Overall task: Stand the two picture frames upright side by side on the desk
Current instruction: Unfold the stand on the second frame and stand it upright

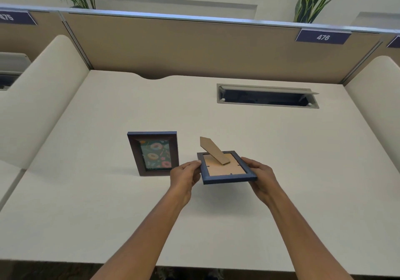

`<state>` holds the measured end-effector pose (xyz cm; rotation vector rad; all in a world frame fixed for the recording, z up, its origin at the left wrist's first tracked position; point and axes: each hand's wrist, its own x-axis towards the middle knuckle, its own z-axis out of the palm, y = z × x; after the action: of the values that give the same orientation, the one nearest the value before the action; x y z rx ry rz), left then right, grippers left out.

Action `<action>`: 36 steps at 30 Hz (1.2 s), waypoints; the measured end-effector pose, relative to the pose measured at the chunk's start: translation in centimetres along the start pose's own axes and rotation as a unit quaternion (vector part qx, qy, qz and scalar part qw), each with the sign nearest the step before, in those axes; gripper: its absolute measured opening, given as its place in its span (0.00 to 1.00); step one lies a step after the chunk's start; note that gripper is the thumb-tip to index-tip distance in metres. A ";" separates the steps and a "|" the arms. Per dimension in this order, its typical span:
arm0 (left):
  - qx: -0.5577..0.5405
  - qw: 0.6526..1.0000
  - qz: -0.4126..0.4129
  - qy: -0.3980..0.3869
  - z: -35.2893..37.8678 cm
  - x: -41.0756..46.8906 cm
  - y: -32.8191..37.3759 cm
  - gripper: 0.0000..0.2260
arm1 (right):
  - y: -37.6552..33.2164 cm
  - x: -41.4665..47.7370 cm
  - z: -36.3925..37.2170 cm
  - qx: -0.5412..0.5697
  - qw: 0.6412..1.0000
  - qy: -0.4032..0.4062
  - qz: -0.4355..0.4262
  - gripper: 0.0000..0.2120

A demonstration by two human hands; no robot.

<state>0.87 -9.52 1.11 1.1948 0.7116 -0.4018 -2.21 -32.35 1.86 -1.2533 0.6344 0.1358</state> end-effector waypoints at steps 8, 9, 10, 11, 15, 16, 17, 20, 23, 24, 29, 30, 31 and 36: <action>-0.073 0.997 -0.018 0.016 0.5 0.2 -0.1 0.06 | 1.6 0.2 0.5 -0.008 0.994 -0.011 -0.106 0.10; -0.076 0.997 -0.018 0.016 0.5 0.3 -0.3 0.06 | 1.6 0.2 0.5 -0.022 0.994 -0.003 -0.111 0.09; -0.075 0.997 -0.017 0.015 0.6 0.4 -0.5 0.07 | 1.6 0.3 0.5 -0.030 0.993 0.005 -0.113 0.08; -0.072 0.997 -0.016 0.016 0.7 0.4 -0.6 0.07 | 1.5 0.3 0.5 -0.037 0.993 0.011 -0.111 0.08; -0.038 0.998 -0.003 0.043 1.1 0.7 -1.0 0.10 | 1.6 0.3 0.9 -0.078 0.991 0.030 -0.101 0.09; -0.026 0.998 0.006 0.050 1.2 0.8 -1.0 0.13 | 1.6 0.4 1.0 -0.088 0.990 0.038 -0.102 0.12; -0.009 0.998 0.014 0.056 1.3 0.9 -1.1 0.15 | 1.7 0.4 1.0 -0.100 0.988 0.047 -0.104 0.14; 0.053 0.995 0.032 0.075 1.7 1.0 -1.0 0.20 | 2.0 0.7 1.2 -0.133 0.983 0.059 -0.108 0.17; 0.084 0.991 0.040 0.091 2.0 1.1 -0.8 0.24 | 2.3 0.9 1.4 -0.164 0.978 0.065 -0.114 0.15; 0.089 0.991 0.041 0.093 2.2 1.1 -0.7 0.24 | 2.3 1.0 1.5 -0.171 0.976 0.070 -0.117 0.15; 0.110 0.988 0.048 0.098 2.4 1.6 -0.6 0.21 | 2.1 0.9 2.0 -0.198 0.968 0.083 -0.129 0.14; 0.113 0.988 0.048 0.097 2.5 1.7 -0.6 0.20 | 2.0 0.9 2.1 -0.205 0.966 0.086 -0.131 0.14; 0.113 0.988 0.046 0.096 2.5 1.8 -0.6 0.20 | 2.0 0.8 2.1 -0.211 0.964 0.088 -0.134 0.14; 0.115 0.990 0.031 0.077 2.3 2.6 -0.7 0.18 | 2.0 0.5 2.4 -0.227 0.960 0.082 -0.140 0.12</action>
<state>3.01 -11.70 -0.73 1.4748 0.7744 -0.3485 -1.79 -29.64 0.31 -1.8007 0.5772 -0.0655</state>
